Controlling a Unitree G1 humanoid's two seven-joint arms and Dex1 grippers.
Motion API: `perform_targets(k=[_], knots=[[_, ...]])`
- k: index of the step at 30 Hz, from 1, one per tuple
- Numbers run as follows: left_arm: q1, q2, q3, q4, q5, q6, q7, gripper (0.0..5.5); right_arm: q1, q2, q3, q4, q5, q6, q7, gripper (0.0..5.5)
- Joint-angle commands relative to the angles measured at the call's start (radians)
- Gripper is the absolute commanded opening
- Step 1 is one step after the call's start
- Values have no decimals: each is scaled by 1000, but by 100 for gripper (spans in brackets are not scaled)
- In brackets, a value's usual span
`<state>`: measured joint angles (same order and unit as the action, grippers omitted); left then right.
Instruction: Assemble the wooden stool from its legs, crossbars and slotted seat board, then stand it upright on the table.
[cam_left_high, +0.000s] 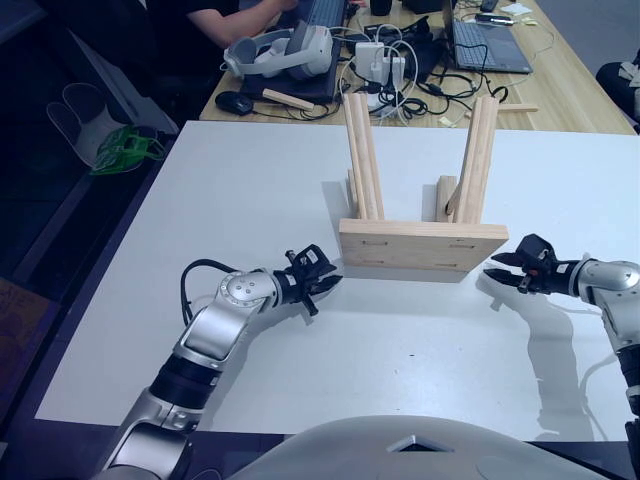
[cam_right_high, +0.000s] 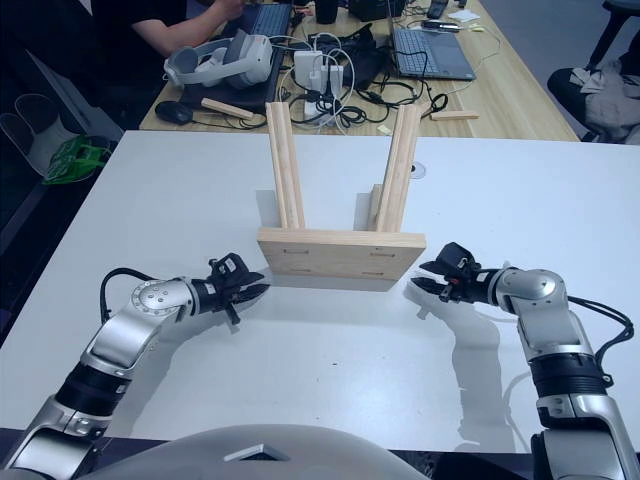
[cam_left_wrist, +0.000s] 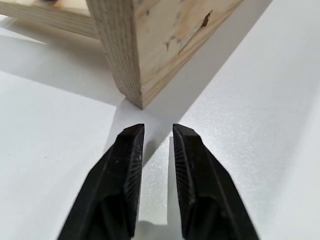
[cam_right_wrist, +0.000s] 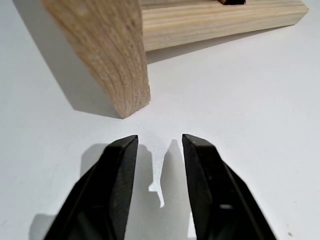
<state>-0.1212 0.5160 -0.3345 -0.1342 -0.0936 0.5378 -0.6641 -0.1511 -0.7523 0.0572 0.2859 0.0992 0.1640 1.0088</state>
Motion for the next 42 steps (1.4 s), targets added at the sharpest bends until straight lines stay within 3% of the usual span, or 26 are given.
perform_targets(k=[1, 4, 6, 19, 42], knots=[[-10, -35, -24, 4, 35, 45, 37, 46, -5, 12, 16, -12, -21, 16, -22, 97], [-8, -44, -26, 1, 37, 58, 37, 1, -6, 20, 27, -15, -24, 14, -27, 42], [-10, -46, -25, 0, 43, 65, 42, 0, -8, 23, 32, -15, -26, 14, -29, 4], [-41, -112, 16, 30, 91, 131, 162, 0, -10, 34, 37, -15, -33, 18, -46, 4], [-39, -185, 57, 39, 47, 190, 198, 0, -10, 38, 49, -31, -33, 50, -39, 4]])
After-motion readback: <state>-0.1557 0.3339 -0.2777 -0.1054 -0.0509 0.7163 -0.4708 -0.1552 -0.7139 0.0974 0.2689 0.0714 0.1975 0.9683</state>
